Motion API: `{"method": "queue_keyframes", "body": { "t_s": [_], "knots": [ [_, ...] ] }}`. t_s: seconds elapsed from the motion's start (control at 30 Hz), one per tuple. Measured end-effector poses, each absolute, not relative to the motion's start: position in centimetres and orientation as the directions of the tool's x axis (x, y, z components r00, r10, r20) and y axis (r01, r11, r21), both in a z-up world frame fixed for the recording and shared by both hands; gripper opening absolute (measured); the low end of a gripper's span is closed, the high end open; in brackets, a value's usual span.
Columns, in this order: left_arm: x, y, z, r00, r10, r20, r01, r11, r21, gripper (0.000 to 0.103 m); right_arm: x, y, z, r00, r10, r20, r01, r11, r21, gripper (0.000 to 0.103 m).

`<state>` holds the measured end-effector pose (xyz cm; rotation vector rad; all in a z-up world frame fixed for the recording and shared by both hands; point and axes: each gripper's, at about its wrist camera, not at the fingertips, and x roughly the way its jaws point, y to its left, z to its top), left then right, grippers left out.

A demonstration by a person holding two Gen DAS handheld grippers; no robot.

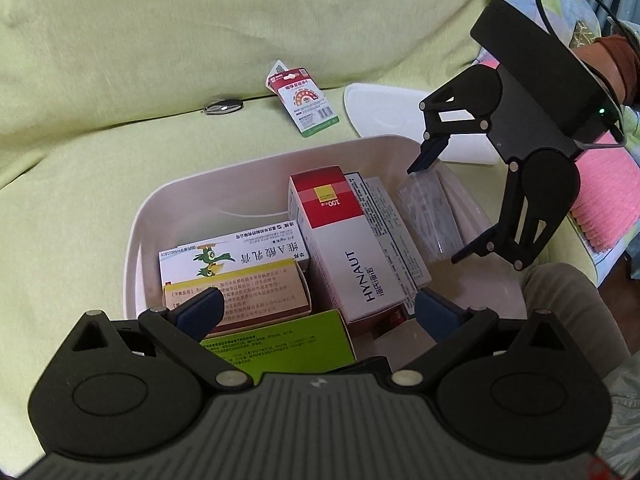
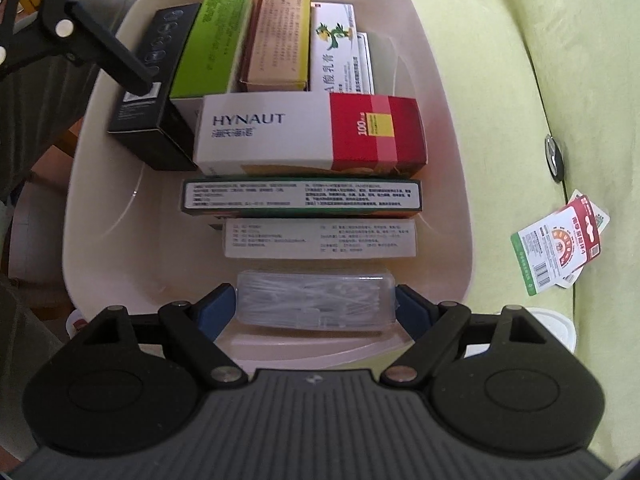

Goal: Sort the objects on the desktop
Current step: 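Carry the floss-pick box with the right gripper and lower it into the bin, then open the right gripper to release the floss-pick box in the bin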

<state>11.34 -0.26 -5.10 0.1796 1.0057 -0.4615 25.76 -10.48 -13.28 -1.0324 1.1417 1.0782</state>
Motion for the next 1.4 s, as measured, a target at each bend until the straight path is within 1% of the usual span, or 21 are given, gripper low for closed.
{"method": "queue_keyframes", "body": {
  "t_s": [0.53, 0.93, 1.2, 1.4],
  "knots": [
    [11.7, -0.2, -5.2, 0.443, -0.285, -0.850, 0.452, 0.890, -0.063, 0.102, 26.9, -10.4, -14.7, 0.085, 0.107, -0.991, -0.983, 0.173, -0.066, 0.084],
    [11.5, -0.4, -5.0, 0.439, -0.284, -0.852, 0.450, 0.891, -0.064, 0.102, 25.9, -10.1, -15.4, 0.121, 0.077, -0.990, -0.984, 0.142, -0.109, 0.084],
    [11.5, -0.5, -5.1, 0.444, -0.282, -0.851, 0.447, 0.892, -0.063, 0.102, 25.4, -10.5, -14.5, 0.158, 0.093, -0.983, -0.974, 0.181, -0.140, 0.085],
    [11.1, -0.6, -4.7, 0.454, -0.284, -0.844, 0.449, 0.892, -0.059, 0.102, 24.9, -11.4, -12.8, 0.189, 0.133, -0.973, -0.959, 0.240, -0.153, 0.085]
  ]
}}
